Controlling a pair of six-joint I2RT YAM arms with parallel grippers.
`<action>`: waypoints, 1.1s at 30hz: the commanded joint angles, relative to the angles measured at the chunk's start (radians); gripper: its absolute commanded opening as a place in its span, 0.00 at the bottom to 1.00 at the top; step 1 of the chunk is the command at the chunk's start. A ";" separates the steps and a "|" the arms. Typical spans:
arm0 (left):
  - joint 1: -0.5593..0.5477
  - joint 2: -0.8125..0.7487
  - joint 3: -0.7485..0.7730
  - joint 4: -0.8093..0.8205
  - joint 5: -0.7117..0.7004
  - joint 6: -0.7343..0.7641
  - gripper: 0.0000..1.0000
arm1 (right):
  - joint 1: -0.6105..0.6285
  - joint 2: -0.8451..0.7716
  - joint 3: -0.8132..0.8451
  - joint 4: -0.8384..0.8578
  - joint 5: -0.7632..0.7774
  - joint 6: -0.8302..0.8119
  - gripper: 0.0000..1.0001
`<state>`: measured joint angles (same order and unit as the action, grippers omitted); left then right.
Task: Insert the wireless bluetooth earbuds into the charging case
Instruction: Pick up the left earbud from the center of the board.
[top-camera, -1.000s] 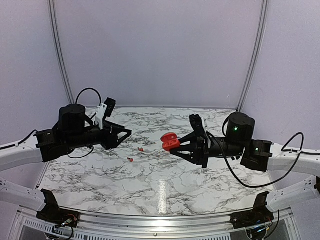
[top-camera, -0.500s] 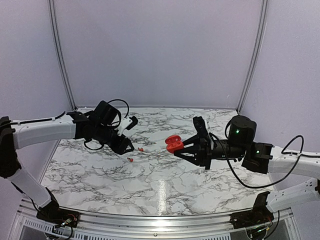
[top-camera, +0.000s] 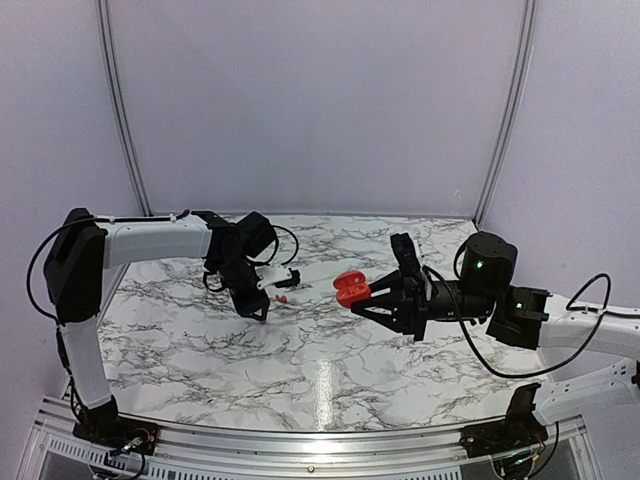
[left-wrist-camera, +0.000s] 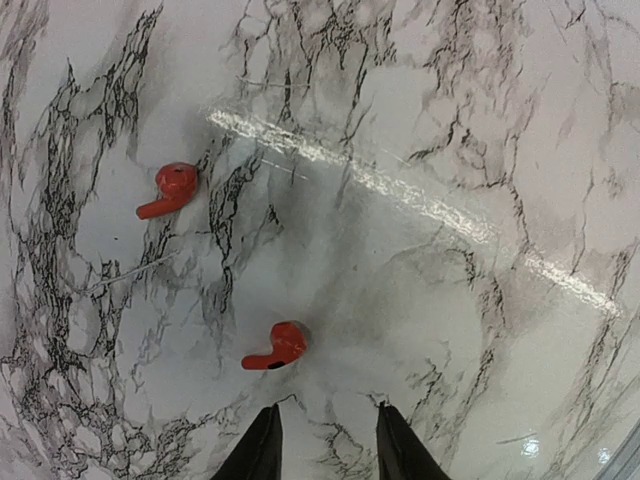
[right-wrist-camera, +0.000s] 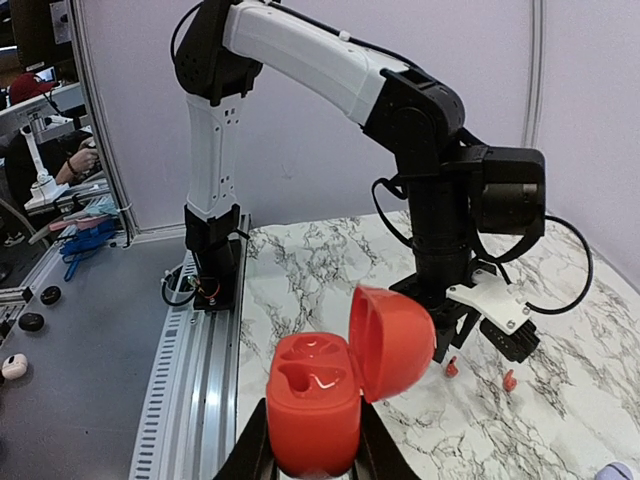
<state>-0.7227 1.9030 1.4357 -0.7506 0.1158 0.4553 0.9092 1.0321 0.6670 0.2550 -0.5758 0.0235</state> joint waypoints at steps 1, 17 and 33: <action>0.000 0.057 0.067 -0.118 -0.070 0.082 0.34 | -0.009 -0.007 0.005 0.030 -0.015 0.015 0.00; -0.012 0.179 0.171 -0.150 -0.152 0.147 0.30 | -0.010 0.004 0.011 0.024 -0.019 0.013 0.00; -0.026 0.284 0.232 -0.158 -0.153 0.144 0.18 | -0.010 0.000 0.023 0.003 -0.021 0.001 0.00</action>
<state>-0.7498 2.1563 1.6333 -0.8856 -0.0284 0.6090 0.9092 1.0348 0.6666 0.2539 -0.5861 0.0288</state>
